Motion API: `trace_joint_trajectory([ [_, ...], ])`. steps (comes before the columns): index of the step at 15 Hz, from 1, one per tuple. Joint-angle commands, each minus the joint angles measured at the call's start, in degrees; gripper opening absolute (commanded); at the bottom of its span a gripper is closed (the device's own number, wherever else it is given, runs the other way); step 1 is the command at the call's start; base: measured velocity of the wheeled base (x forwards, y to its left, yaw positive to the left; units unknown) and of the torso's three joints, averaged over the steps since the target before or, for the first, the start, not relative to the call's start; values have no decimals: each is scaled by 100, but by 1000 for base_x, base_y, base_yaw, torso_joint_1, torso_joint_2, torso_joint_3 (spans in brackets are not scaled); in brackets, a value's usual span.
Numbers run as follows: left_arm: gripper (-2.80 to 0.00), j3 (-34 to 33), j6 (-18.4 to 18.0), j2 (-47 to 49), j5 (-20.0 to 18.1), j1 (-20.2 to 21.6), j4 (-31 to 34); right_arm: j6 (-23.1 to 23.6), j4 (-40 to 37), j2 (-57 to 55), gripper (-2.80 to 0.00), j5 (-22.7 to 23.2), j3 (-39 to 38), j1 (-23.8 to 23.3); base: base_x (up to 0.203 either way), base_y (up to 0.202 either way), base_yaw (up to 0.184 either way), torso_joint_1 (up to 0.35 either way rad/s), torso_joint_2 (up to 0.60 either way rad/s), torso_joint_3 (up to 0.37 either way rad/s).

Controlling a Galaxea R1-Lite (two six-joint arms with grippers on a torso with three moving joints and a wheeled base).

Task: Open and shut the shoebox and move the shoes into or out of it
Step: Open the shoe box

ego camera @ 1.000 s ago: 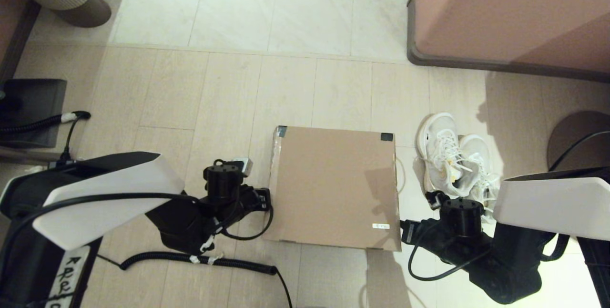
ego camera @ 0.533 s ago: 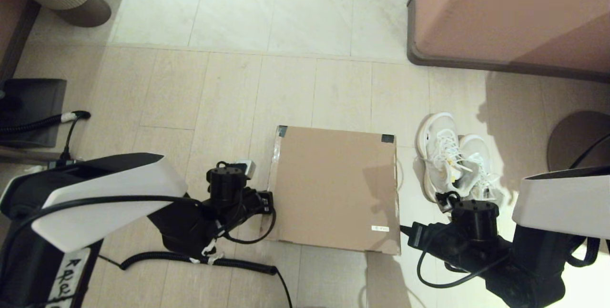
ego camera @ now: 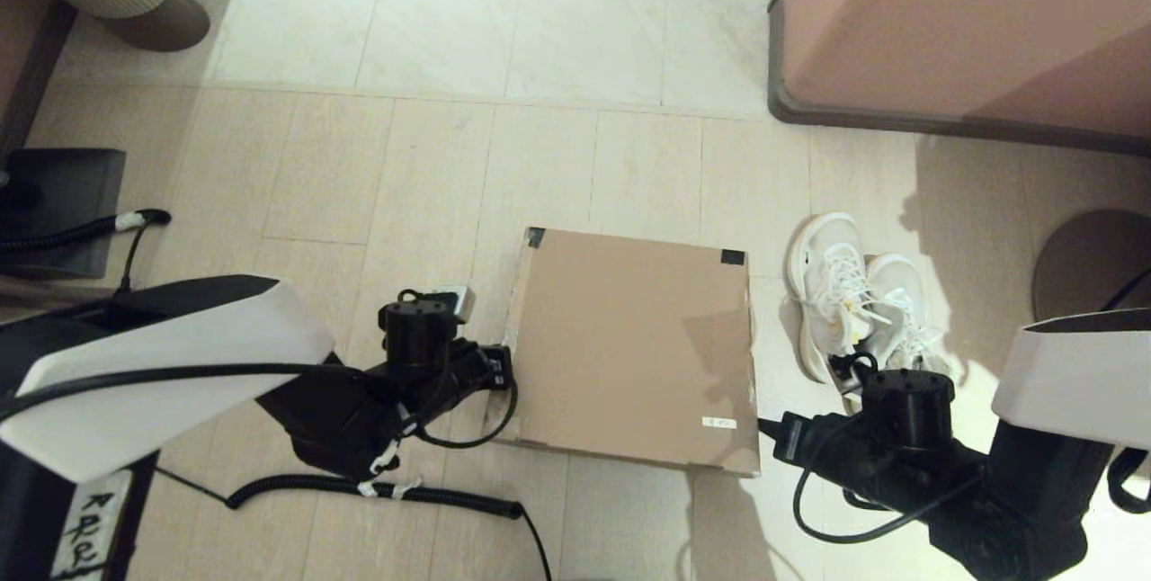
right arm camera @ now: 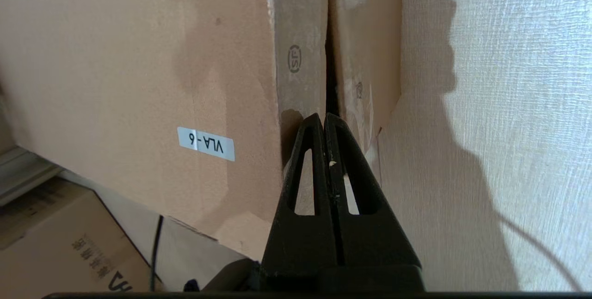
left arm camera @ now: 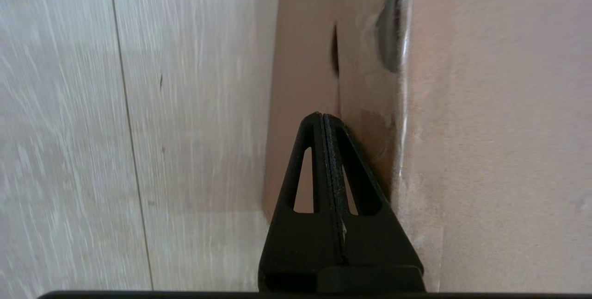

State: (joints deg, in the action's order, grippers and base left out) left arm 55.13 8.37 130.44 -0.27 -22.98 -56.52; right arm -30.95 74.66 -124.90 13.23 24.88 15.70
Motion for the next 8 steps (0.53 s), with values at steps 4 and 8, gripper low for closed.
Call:
trace_joint_trajectory([
  [4,-280,-1,6,-537,0,-18,90,-16,-446,787,-280,5,-25,-6,0,0,0,0,0,0],
  [8,-280,2,6,-866,9,-50,217,-34,-727,1148,-280,-12,66,-6,0,0,0,0,0,0],
])
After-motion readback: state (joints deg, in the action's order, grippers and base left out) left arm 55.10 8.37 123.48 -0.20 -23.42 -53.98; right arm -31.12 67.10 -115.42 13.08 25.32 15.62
